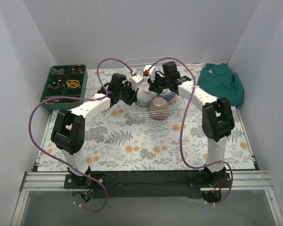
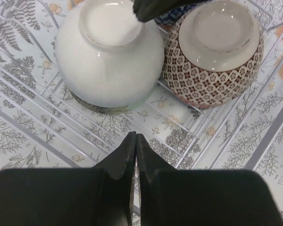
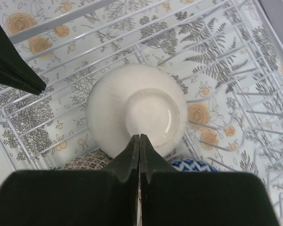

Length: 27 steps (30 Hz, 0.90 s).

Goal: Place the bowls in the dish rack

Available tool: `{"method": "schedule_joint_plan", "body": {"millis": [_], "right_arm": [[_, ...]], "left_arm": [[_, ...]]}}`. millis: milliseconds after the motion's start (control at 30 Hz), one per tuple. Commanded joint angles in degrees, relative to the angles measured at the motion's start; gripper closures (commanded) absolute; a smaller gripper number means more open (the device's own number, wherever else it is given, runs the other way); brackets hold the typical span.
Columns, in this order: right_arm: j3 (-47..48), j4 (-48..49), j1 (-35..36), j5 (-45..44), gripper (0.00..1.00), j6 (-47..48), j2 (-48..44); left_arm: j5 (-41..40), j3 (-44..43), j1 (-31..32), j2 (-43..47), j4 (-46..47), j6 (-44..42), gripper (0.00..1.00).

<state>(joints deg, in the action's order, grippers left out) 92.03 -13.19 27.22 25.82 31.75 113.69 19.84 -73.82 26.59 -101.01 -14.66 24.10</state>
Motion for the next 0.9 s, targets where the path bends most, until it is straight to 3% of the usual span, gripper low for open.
{"method": "schedule_joint_plan", "body": {"millis": [0, 33, 67, 100, 133, 233, 267, 333, 433, 733, 867], "right_arm": [[-0.2, 2.7, -3.6, 0.2, 0.99, -5.7, -6.9], [-0.1, 2.9, -4.2, -2.1, 0.98, -7.6, -7.9], [-0.4, 3.5, -5.8, -4.0, 0.62, -13.7, -8.4], [-0.6, 4.7, -6.9, -6.3, 0.40, -16.8, -8.9], [-0.8, 4.8, -8.1, -11.6, 0.02, -20.6, -9.8], [-2.8, 3.9, -13.3, -15.8, 0.01, -30.1, -11.8], [-3.3, 3.3, -16.4, -15.7, 0.01, -31.5, -12.2], [-3.2, -0.4, -19.4, -11.0, 0.01, -37.4, -12.2], [-2.6, -4.5, -23.9, -5.8, 0.02, -36.7, -12.3], [-8.3, -11.1, -24.9, -20.4, 0.01, -36.0, -18.1], [-13.6, -11.0, -24.8, -21.7, 0.01, -35.1, -23.2]], "left_arm": [[-2.5, -3.5, -0.7, 6.3, 1.3, 1.3, 0.93], [-3.7, -4.0, -0.7, 7.0, 1.3, 1.5, 0.80], [-5.4, -4.7, -1.0, 7.8, 1.6, 2.0, 0.68], [-6.8, -4.9, -1.3, 8.5, 2.0, 2.5, 0.58], [-9.8, -4.9, -1.6, 10.3, 2.3, 2.9, 0.36], [-13.3, -4.9, -3.5, 12.3, 3.3, 3.7, 0.15], [-13.6, -4.9, -5.0, 13.4, 3.1, 4.0, 0.02], [-13.7, -4.0, -6.8, 14.3, 2.6, 6.0, 0.02], [-14.3, -2.3, -11.1, 16.0, 1.6, 9.1, 0.02], [-21.2, 5.0, -20.4, 17.3, -1.3, 22.2, 0.02], [-21.5, 6.7, -21.9, 16.7, -2.6, 23.5, 0.02]]}}
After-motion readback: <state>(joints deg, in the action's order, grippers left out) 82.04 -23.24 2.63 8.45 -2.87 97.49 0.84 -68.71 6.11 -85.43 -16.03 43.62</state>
